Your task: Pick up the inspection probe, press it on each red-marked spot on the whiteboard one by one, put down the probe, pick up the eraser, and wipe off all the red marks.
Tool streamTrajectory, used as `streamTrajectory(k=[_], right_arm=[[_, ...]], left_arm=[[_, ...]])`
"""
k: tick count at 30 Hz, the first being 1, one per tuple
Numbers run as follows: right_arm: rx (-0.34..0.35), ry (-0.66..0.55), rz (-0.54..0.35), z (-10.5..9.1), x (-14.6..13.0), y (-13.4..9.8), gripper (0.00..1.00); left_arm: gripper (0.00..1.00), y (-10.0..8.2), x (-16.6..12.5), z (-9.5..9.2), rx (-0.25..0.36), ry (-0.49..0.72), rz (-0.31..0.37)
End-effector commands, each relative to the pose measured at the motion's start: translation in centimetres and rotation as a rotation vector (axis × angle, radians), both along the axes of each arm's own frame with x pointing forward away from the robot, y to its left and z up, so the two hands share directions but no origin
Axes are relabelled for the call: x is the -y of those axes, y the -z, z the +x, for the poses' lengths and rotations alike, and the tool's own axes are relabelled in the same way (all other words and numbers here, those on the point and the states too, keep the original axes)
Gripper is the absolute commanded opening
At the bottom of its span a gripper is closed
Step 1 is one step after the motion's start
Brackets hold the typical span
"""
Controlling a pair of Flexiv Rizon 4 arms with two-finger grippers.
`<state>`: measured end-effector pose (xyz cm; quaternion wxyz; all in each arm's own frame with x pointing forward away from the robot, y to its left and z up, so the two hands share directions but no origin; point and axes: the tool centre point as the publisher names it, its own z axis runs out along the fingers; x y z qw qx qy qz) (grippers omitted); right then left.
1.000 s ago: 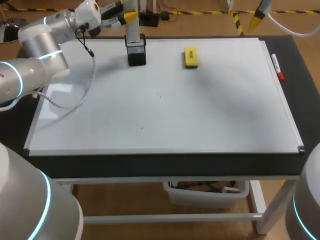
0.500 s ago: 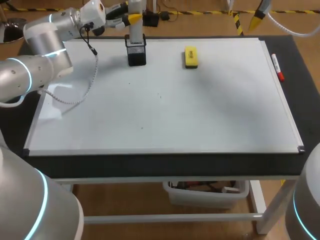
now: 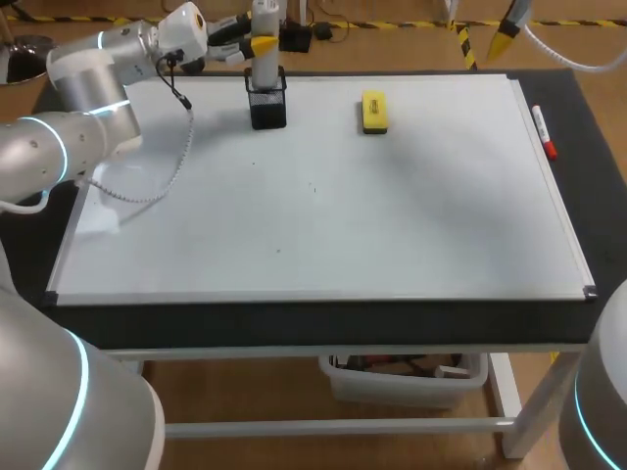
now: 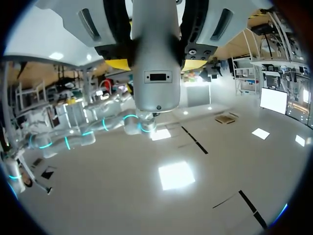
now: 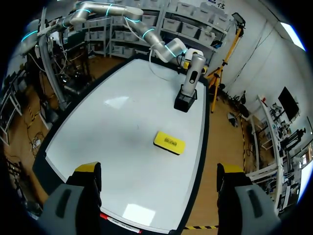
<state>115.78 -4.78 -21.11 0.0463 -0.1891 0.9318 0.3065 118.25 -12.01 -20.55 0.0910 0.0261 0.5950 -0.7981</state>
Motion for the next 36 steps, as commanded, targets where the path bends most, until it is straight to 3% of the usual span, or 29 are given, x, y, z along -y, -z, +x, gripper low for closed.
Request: streamTrajectory(k=[1, 36], right_arm=[[-0.004, -0.004, -0.004, 0.1, 0.1, -0.1, 1.0], [-0.004, -0.004, -0.004, 0.1, 0.1, -0.1, 1.0]], left_arm=[[0.0, 1.0, 0.0, 0.9, 0.02, 0.055, -0.008], [0.0, 6.1, 0.7, 1.8, -0.05, 0.046, 0.032]])
